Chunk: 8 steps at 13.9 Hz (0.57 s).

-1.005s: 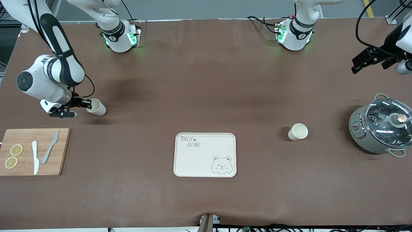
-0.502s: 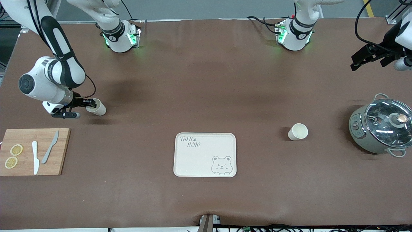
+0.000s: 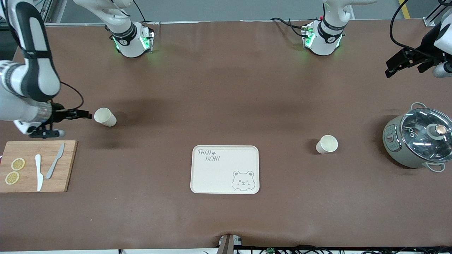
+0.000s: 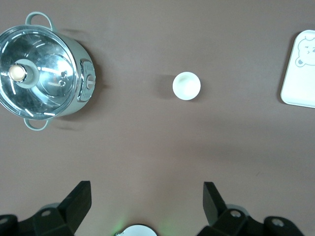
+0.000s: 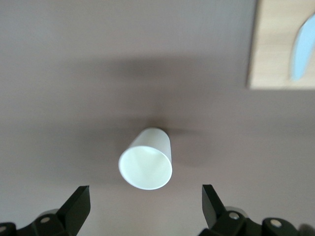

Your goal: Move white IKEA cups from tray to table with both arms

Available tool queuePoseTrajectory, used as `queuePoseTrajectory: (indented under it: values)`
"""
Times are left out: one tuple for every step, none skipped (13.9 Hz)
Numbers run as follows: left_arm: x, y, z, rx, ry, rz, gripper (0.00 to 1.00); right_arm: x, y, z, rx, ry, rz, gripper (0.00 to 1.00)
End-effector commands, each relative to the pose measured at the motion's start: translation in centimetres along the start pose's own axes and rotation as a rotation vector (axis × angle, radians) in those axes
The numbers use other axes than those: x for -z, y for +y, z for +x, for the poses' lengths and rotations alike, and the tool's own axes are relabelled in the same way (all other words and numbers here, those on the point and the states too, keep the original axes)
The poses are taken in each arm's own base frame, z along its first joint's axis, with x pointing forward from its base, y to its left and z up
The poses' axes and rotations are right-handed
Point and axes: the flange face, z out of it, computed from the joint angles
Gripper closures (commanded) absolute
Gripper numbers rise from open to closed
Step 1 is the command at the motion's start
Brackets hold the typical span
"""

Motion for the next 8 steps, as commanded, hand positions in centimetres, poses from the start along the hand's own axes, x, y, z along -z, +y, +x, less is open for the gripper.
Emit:
queuePoseTrajectory:
  values:
    - [0.4,-0.4,-0.9,-0.009,-0.030,-0.010,0.00,9.8,-3.6,3.0,0.069,0.055,-0.024,0.00]
    - [0.2,-0.4,-0.8,-0.008,-0.033,-0.011,0.00,12.6,-4.4,3.2,0.084,0.067,-0.029,0.00]
    - [0.0,-0.5,-0.6,-0.006,-0.036,-0.008,0.00,14.8,-5.1,3.1,0.096,0.086,-0.038,0.00]
    - [-0.2,-0.5,-0.5,-0.006,-0.042,-0.008,0.00,16.0,-6.5,2.8,0.117,0.081,-0.046,0.00]
    - [-0.2,-0.4,-0.5,-0.008,-0.040,-0.008,0.00,16.9,-8.0,2.1,0.129,0.072,-0.045,0.00]
    - [-0.2,-0.5,-0.4,-0.006,-0.040,-0.009,0.00,18.4,-8.7,0.9,0.098,0.094,-0.041,0.00]
    - [-0.3,-0.4,-0.4,-0.006,-0.039,-0.009,0.00,20.8,-9.3,-1.3,0.054,0.125,-0.042,0.00]
    - [-0.6,-0.4,0.0,-0.007,-0.041,-0.009,0.00,22.2,-10.1,-3.2,-0.018,0.125,-0.038,0.00]
